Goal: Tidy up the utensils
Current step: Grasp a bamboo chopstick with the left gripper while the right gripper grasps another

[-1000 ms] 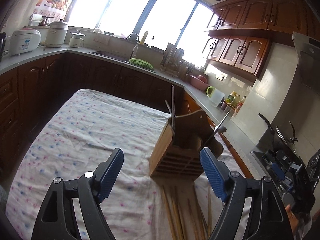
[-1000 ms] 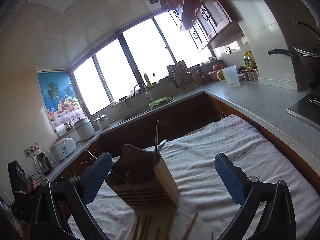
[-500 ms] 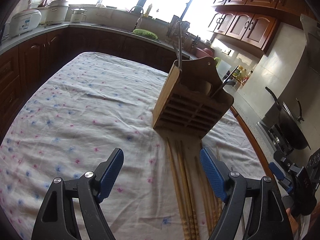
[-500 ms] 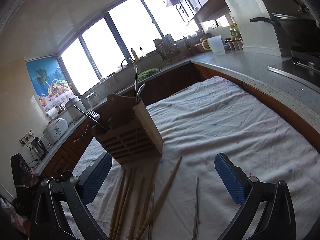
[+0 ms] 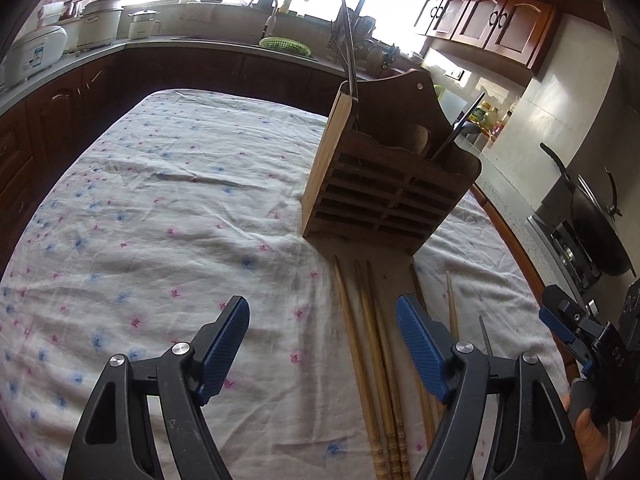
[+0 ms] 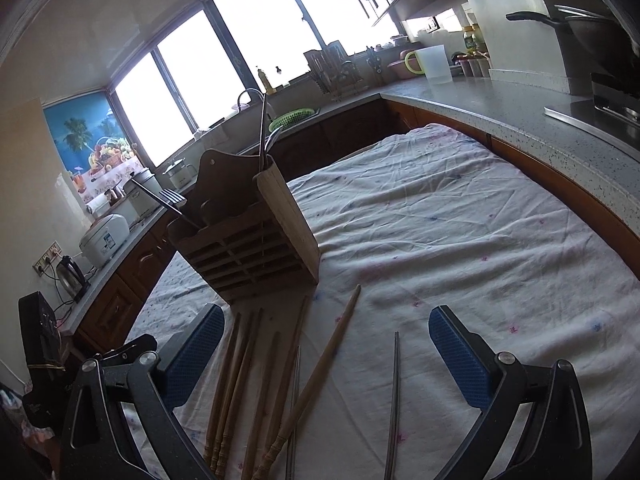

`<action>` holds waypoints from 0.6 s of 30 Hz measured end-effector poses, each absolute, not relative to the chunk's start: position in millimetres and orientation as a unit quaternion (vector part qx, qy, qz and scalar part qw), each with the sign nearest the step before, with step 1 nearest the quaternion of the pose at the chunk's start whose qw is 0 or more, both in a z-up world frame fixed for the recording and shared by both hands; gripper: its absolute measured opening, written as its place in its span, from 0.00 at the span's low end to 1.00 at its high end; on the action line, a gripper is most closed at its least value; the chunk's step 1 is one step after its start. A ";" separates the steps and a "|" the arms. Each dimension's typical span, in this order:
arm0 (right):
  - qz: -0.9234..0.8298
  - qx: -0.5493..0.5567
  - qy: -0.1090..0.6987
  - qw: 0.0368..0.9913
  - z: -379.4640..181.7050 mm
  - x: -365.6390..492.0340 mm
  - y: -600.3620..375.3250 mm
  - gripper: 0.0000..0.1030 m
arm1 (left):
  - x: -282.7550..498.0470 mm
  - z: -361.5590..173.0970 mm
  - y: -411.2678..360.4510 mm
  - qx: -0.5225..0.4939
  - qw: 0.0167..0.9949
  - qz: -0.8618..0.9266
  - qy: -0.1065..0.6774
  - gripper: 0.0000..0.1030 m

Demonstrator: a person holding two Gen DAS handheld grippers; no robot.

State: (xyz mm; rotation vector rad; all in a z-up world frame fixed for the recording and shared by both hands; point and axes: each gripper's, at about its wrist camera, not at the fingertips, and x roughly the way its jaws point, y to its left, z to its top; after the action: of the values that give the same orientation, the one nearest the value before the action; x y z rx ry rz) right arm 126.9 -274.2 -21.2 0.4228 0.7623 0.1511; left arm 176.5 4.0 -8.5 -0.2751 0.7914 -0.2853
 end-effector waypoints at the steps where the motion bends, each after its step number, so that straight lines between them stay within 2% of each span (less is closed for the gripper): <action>1: 0.073 0.201 0.372 0.903 -22.1 129.1 -273.4 0.95 | 179.6 -9.7 1.8 -0.130 0.902 -0.139 0.387 0.68; 5: 0.070 0.188 0.393 0.897 -29.7 141.6 -269.1 0.84 | 192.9 -14.2 -7.6 -0.119 0.897 -0.142 0.402 0.60; 6: 0.069 0.185 0.402 0.894 -33.0 145.3 -267.9 0.78 | 196.4 -15.9 -9.9 -0.116 0.895 -0.142 0.406 0.58; 8: 0.071 0.179 0.419 0.887 -39.8 152.6 -264.9 0.66 | 205.2 -19.9 -13.9 -0.117 0.889 -0.145 0.420 0.46; 10: 0.071 0.170 0.431 0.883 -46.1 157.8 -261.3 0.50 | 213.7 -23.2 -17.6 -0.119 0.881 -0.152 0.432 0.40; 13: 0.072 0.164 0.445 0.877 -54.0 164.3 -256.8 0.44 | 223.6 -25.7 -25.1 -0.106 0.880 -0.153 0.438 0.38; 18: 0.070 0.155 0.462 0.870 -63.9 174.7 -251.4 0.43 | 239.5 -33.2 -37.2 -0.089 0.875 -0.158 0.449 0.35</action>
State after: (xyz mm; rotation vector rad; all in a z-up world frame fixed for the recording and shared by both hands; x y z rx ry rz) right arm 174.7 -251.4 -63.9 0.3233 0.9665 0.1461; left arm 239.5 -37.2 -33.2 -0.1864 0.9384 -0.3291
